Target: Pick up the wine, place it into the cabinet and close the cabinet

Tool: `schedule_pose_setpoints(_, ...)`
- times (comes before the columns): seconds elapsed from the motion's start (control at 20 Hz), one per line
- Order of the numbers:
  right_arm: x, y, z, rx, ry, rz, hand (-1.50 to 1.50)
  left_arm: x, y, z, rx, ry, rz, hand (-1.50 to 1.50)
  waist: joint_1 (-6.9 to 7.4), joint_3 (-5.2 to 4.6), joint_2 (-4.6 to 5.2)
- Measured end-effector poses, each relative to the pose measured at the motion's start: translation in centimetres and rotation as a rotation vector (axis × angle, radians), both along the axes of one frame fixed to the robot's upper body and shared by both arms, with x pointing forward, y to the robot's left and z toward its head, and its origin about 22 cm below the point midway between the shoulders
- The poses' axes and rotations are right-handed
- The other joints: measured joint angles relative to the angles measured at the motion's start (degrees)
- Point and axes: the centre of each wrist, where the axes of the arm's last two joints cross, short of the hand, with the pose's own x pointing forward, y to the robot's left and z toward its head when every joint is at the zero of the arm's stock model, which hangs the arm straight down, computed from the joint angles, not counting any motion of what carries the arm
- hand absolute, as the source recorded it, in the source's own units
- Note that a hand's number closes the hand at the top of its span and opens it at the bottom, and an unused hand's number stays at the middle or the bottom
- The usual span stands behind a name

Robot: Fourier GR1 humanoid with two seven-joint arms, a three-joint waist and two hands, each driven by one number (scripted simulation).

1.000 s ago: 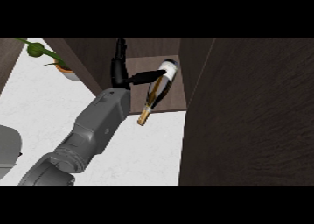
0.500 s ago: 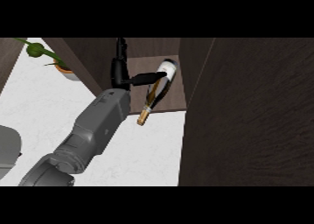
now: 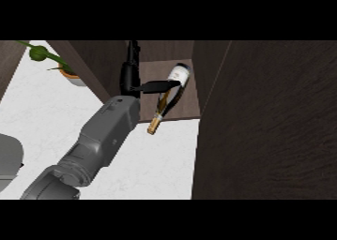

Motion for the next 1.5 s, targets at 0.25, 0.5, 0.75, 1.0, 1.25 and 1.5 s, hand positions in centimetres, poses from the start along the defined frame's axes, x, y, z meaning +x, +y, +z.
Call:
schedule_pose_setpoints(0.25, 0.1, -0.1, 0.0, -0.001, 0.000, -0.002, -1.50, 0.0, 0.0, 0.0, -0.026, -0.011, -0.033, -1.50, 0.01, -0.04, -0.12)
schedule_pose_setpoints(0.5, 0.0, 0.2, 0.0, 0.005, 0.008, 0.008, -1.50, -0.1, 0.1, -0.1, -0.080, -0.019, -0.053, -1.50, -0.20, 0.00, -0.38)
schedule_pose_setpoints(0.75, -0.1, 0.1, -0.1, 0.002, 0.015, -0.001, -1.50, -0.2, 0.0, -0.2, -0.109, -0.019, -0.066, -1.50, -0.13, -0.05, -0.61)
schedule_pose_setpoints(1.0, 0.0, 0.4, 0.0, 0.004, 0.016, 0.009, -1.50, -0.7, 0.1, -0.8, -0.138, -0.009, -0.062, -1.50, -0.11, 0.01, -1.10)
schedule_pose_setpoints(1.25, -0.2, 0.5, -0.1, 0.017, 0.021, -0.003, -1.50, -2.7, 0.0, -2.7, -0.149, 0.013, -0.073, -1.50, 1.12, 0.02, -1.50)
schedule_pose_setpoints(1.5, -0.2, 0.5, 0.0, 0.015, 0.025, -0.016, -1.50, -5.7, -2.0, -3.6, -0.149, 0.028, -0.085, -1.50, 2.25, 0.02, -1.61)
